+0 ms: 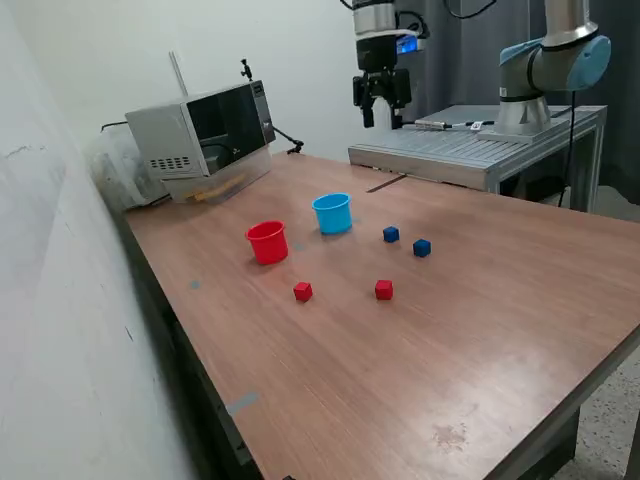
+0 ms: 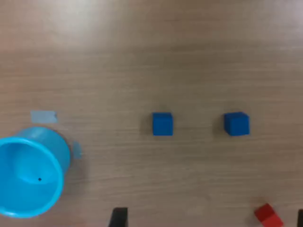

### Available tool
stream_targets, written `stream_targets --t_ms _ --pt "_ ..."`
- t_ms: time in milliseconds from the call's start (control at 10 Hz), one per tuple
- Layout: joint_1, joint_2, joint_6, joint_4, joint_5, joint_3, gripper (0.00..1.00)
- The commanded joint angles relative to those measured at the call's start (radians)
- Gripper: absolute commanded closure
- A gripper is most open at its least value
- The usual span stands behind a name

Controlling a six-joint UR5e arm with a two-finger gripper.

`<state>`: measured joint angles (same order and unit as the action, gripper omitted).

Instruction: Place red objects in the red bin, and blue objects in the blue bin.

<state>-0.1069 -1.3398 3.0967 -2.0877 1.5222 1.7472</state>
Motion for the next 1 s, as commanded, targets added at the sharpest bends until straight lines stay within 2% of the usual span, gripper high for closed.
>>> stream_targets --t_ms 0,300,500,900 --pt "-0.011 0.106 -0.015 -0.128 -0.010 0.047 0.00" --pt "-0.008 0.194 -0.003 -0.196 -0.007 0.055 0.00" --pt "-0.008 0.249 0.083 -0.201 -0.001 0.052 0.00" --pt "0.004 0.327 0.099 -0.264 0.006 0.077 0.00"
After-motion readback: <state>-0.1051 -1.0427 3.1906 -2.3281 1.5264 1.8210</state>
